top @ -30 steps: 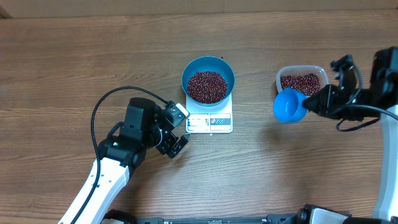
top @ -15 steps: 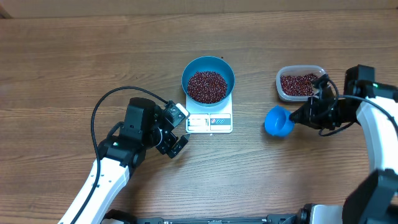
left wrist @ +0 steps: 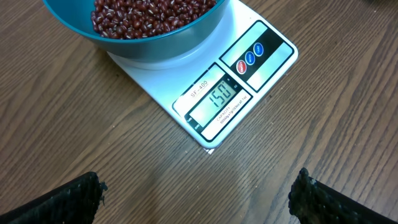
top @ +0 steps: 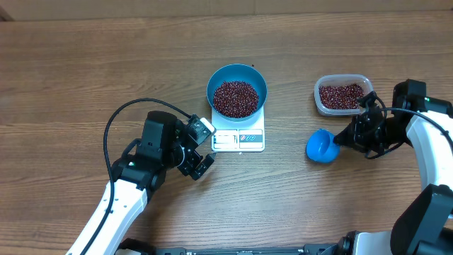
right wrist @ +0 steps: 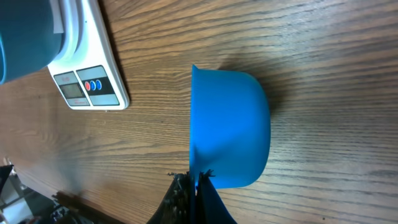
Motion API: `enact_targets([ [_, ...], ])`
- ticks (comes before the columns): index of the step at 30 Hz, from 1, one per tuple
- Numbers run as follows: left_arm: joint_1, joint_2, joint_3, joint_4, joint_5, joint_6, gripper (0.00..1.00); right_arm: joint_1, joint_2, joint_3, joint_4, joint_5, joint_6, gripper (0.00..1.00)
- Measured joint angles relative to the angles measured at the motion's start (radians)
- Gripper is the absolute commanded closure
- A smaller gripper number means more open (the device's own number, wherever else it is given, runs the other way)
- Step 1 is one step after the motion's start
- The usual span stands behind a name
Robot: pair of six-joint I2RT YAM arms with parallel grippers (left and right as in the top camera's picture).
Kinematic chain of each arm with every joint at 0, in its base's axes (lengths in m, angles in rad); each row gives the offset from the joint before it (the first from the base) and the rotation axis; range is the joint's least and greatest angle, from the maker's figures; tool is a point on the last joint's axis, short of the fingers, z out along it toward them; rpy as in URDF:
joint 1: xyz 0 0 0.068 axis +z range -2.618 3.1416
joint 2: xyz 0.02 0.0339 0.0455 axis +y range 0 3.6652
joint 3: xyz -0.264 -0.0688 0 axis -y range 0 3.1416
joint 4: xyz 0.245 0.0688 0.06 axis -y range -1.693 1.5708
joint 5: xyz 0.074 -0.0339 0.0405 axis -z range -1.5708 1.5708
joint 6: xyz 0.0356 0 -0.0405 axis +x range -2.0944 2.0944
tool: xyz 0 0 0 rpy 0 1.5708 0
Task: Scoop item into bowl and weigh 150g on scale
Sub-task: 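Lower the blue scoop onto the table in front of the tub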
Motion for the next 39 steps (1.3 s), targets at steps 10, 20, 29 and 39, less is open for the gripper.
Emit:
enact_targets([
  [10, 0.000, 0.000, 0.000, 0.000, 0.000, 0.000, 0.00, -0.005, 0.000, 0.000, 0.018, 0.008, 0.029, 0.71],
  [20, 0.000, 0.000, 0.000, 0.000, 0.000, 0.000, 0.00, -0.005, 0.000, 0.000, 0.022, 0.070, 0.080, 0.46],
  [29, 0.000, 0.000, 0.000, 0.000, 0.000, 0.000, 0.01, -0.005, 0.000, 0.000, 0.037, 0.187, 0.166, 0.36],
  [39, 0.000, 0.000, 0.000, 0.000, 0.000, 0.000, 0.01, -0.005, 0.000, 0.000, 0.046, 0.354, 0.294, 0.22],
])
